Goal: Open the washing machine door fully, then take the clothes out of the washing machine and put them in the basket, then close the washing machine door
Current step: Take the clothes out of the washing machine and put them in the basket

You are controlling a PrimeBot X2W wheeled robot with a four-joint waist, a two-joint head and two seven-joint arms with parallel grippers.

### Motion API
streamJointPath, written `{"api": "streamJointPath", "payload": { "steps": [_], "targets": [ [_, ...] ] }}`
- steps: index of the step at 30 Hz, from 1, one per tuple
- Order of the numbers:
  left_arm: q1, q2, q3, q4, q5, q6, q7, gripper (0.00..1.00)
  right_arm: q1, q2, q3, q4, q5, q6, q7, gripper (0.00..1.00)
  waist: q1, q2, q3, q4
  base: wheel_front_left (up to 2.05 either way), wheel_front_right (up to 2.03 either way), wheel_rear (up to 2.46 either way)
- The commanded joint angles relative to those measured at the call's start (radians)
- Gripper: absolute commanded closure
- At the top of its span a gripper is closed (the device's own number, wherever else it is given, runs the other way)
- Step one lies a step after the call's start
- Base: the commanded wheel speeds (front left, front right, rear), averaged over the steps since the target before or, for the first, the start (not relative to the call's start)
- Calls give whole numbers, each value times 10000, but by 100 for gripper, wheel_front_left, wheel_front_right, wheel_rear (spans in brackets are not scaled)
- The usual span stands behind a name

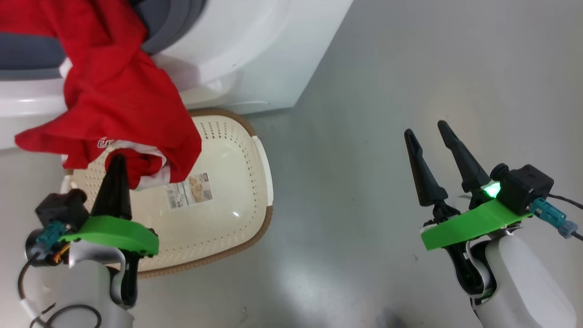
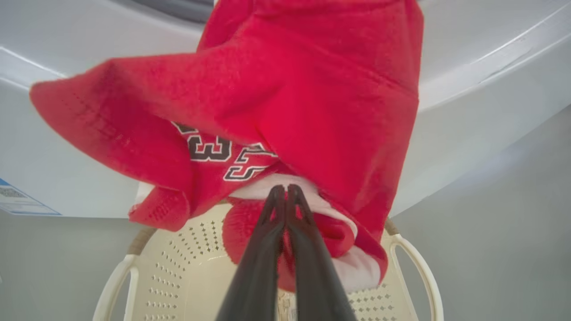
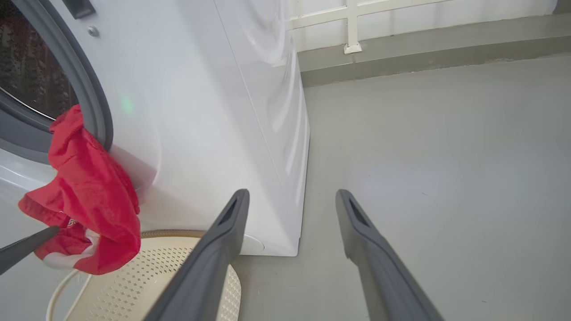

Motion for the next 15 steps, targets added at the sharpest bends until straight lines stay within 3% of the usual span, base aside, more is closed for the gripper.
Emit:
{"api": "streamJointPath", "payload": {
  "steps": [1,15],
  "targets": [
    [-124,177,295,163,158,-57,-49,100,-63,29,182,-267,-42,62,-65,0,0,-1,457,-166,0,0,0],
    [-1414,461,252,2671,757,-44,-49,100,-578,227,274,-354,-10,62,-65,0,0,-1,1423,-403,0,0,0]
  ]
}}
